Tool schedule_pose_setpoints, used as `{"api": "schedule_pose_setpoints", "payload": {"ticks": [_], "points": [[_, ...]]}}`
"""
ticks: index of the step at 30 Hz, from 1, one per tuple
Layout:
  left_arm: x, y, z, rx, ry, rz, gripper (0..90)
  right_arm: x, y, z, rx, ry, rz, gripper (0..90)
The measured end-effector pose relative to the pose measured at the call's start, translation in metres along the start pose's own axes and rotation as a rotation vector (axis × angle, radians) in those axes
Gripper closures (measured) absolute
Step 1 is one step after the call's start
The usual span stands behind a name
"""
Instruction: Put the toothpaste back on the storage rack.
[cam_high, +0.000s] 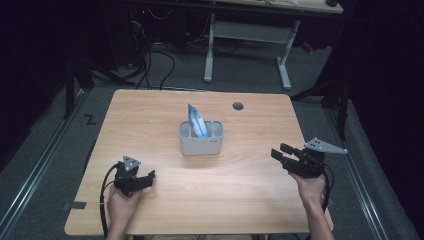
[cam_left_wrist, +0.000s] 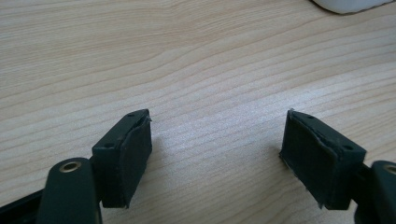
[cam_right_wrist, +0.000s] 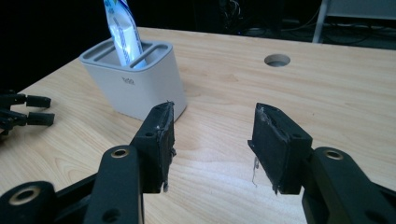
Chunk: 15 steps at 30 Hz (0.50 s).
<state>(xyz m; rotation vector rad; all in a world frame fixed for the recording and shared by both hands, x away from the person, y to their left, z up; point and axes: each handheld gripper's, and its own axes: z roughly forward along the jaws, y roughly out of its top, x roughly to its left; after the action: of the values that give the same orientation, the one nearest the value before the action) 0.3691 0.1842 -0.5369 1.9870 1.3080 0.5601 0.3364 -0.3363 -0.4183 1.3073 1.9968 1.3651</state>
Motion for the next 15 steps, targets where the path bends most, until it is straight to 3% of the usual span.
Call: {"api": "schedule_pose_setpoints", "payload": {"ticks": [15], "points": [[0.0, 0.0, 0.0, 0.0, 0.0, 0.0, 24.5, -0.008, -0.035, 0.011, 0.039, -0.008, 0.053, 49.0]]}}
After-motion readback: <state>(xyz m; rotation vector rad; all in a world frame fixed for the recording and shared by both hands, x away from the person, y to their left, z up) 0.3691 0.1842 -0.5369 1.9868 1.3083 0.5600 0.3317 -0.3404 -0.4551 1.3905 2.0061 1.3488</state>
